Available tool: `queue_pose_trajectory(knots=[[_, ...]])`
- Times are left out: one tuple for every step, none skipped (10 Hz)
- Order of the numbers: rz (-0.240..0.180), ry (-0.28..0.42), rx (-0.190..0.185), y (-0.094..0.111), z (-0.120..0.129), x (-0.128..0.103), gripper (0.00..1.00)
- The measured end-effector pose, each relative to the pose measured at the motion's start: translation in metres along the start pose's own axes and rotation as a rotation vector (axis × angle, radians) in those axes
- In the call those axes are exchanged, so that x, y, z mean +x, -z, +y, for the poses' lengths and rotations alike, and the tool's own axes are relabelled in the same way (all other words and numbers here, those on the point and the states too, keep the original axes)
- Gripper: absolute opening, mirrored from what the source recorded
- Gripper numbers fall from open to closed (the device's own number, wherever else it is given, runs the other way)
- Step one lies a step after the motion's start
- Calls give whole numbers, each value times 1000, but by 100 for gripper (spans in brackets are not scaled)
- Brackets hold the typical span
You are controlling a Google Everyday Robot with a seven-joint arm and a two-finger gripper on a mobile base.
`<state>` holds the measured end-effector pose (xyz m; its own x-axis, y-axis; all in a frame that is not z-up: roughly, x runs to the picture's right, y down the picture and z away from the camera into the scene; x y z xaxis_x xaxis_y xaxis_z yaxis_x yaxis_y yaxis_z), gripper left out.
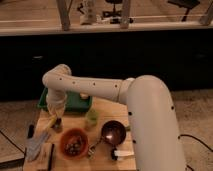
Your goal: Place banana in metal cup
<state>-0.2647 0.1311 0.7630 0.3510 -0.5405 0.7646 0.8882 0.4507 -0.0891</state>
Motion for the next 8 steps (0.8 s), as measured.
queue_pose_trajectory(knots=[[-4, -2, 3, 0, 1, 1, 22], [-8, -6, 7, 2, 1, 2, 33], [-11, -9, 10, 2, 1, 3, 43], [-13, -11, 12, 2, 2, 4, 53], [-16, -12, 15, 2, 1, 5, 64], [-17, -13, 16, 2, 1, 6, 74], [-18, -14, 17, 2, 1, 6, 78], [-19, -16, 17, 2, 0, 7, 80]])
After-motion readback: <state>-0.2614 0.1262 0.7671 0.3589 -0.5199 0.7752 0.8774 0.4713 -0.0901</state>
